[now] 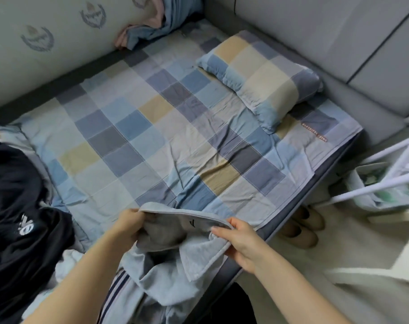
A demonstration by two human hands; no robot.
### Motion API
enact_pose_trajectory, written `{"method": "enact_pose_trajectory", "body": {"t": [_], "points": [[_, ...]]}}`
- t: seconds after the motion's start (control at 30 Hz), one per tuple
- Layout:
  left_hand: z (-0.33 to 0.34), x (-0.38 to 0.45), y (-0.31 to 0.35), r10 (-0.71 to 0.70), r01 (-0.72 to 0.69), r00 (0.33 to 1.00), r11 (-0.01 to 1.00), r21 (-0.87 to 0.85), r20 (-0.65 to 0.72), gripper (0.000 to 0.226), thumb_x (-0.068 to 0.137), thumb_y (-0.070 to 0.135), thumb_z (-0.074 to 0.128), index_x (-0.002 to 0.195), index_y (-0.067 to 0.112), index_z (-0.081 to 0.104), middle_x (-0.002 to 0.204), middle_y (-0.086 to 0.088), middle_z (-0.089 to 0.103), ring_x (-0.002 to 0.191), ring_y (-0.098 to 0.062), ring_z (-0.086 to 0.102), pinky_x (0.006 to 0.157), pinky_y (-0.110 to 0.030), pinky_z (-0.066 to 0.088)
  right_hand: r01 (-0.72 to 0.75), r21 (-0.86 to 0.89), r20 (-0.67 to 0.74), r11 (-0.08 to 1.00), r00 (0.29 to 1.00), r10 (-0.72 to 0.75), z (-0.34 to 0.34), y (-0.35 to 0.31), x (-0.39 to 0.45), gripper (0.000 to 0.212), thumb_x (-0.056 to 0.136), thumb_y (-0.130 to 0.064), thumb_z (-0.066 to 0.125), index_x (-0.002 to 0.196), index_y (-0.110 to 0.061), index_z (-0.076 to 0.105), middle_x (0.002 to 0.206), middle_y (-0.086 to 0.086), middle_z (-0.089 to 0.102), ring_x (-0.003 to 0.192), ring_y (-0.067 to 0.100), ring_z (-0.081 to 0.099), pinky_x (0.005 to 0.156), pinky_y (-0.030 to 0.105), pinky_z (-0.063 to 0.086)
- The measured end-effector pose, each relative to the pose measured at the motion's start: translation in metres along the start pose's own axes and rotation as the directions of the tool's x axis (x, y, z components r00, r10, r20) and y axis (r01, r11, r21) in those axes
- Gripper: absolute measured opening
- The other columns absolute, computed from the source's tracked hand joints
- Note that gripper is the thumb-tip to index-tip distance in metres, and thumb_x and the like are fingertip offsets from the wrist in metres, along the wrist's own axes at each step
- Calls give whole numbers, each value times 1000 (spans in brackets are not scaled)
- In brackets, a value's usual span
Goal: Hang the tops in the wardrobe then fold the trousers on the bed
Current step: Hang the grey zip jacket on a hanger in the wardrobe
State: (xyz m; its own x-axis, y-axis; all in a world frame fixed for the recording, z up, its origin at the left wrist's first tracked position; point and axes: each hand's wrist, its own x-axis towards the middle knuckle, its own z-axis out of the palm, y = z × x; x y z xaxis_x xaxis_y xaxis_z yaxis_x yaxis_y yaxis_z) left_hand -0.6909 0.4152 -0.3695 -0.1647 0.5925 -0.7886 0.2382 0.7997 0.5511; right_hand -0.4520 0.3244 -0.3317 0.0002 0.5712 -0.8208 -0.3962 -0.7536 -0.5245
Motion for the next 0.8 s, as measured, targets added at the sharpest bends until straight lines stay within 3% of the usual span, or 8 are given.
{"method": "enact_pose_trajectory", "body": {"t": [0.1,0.2,0.33,0.43,0.57,0.63,0.7,0.8], "points": [[-16,-77,6,-3,62,979,958,-281,206,11,92,9,57,91,4,67,85,-14,72,74,-22,69,65,-32,54,99,42,-120,994,988,-94,15,-1,-55,16,86,1,65,101,-1,61,81,13,66,69,22,63,66,31,52],[-30,-155,2,46,65,965,911,-407,257,18,93,23,58,96,11,70,87,-8,76,78,-17,73,63,-28,58,200,-1,-213,980,957,-196,18,0,-122,20,87,-7,65,106,-2,67,97,19,71,92,33,67,87,43,53],[-25,-249,18,165,2,942,869,-494,293,32,100,35,48,116,13,65,107,-4,72,101,-14,67,90,-27,54,396,-57,-269,917,878,-396,11,-5,-221,14,88,-7,62,94,-10,75,92,11,75,92,27,70,90,43,54],[-12,-316,35,209,26,860,893,-449,465,36,100,37,42,108,10,63,83,-2,76,72,-12,72,61,-21,57,530,-9,-324,848,800,-504,-8,-15,-287,13,87,-11,64,88,-12,77,88,8,76,87,21,72,77,31,56],[3,-374,54,266,-29,769,923,-384,581,35,78,38,61,86,10,80,91,-14,76,78,-21,74,63,-27,57,654,18,-397,756,698,-595,-45,-26,-353,14,84,-14,65,88,-15,78,88,11,75,85,21,72,71,27,57],[20,-409,68,337,-126,682,928,-350,649,26,76,33,60,78,16,81,85,-10,76,76,-18,74,62,-28,58,738,1,-468,675,597,-651,-72,-26,-390,15,85,-11,63,89,-15,77,89,10,75,86,20,72,77,28,58],[51,-437,84,376,-281,612,926,-252,696,27,81,18,55,71,21,79,81,-4,75,78,-11,73,58,-18,56,769,-183,-569,613,425,-704,-98,-21,-413,10,85,-12,65,85,-17,75,82,0,74,83,11,69,77,24,56],[97,-480,88,348,-420,538,900,-113,768,36,99,3,43,68,21,51,45,0,60,52,8,60,53,-5,43,551,-621,-607,558,112,-786,-149,7,-448,14,87,-12,64,79,-23,67,75,-11,66,72,-2,58,67,14,46]]}}
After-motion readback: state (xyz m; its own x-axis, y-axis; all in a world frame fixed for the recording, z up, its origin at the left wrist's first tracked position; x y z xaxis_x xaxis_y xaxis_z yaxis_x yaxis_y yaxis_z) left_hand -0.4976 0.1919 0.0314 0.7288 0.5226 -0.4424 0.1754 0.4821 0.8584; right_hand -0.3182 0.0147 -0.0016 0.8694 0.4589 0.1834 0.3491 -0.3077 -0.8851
